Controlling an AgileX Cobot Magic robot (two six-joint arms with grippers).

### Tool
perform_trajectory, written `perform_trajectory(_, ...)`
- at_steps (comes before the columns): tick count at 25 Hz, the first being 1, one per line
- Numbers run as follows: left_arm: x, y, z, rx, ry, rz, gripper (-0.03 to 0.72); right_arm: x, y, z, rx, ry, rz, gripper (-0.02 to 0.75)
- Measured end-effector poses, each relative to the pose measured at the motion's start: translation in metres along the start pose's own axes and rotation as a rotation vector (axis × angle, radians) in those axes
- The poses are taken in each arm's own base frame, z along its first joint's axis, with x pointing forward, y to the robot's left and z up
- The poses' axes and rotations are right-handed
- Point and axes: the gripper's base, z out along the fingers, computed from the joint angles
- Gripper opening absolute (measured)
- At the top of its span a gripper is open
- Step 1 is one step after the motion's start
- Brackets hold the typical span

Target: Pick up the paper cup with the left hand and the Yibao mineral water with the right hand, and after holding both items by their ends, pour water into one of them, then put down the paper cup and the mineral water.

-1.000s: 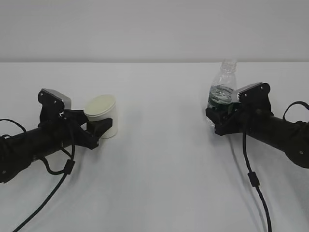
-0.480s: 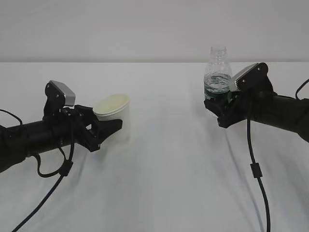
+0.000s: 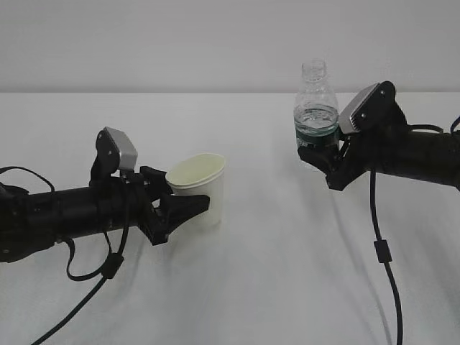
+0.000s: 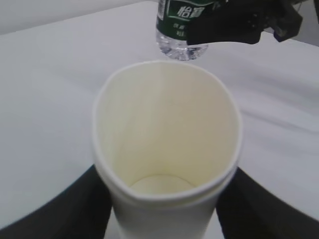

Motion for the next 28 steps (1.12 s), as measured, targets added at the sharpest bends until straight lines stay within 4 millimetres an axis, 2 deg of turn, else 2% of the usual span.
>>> perform_trajectory(14,-0.024,-0.010,0.023,0.098,0.026,0.065,0.439,-0.018,-0.001,-0.016,-0.045,0.076,-0.183,0.489)
perform_trajectory(23,-0.048,-0.014,0.042,0.160,0.034,0.113,0.439,-0.027,-0.004,-0.027,-0.045,0.146,-0.307,0.489)
perform_trajectory(28,-0.047,-0.018,0.044,0.190,0.061,0.134,0.439,-0.031,-0.004,-0.030,-0.029,0.200,-0.391,0.489)
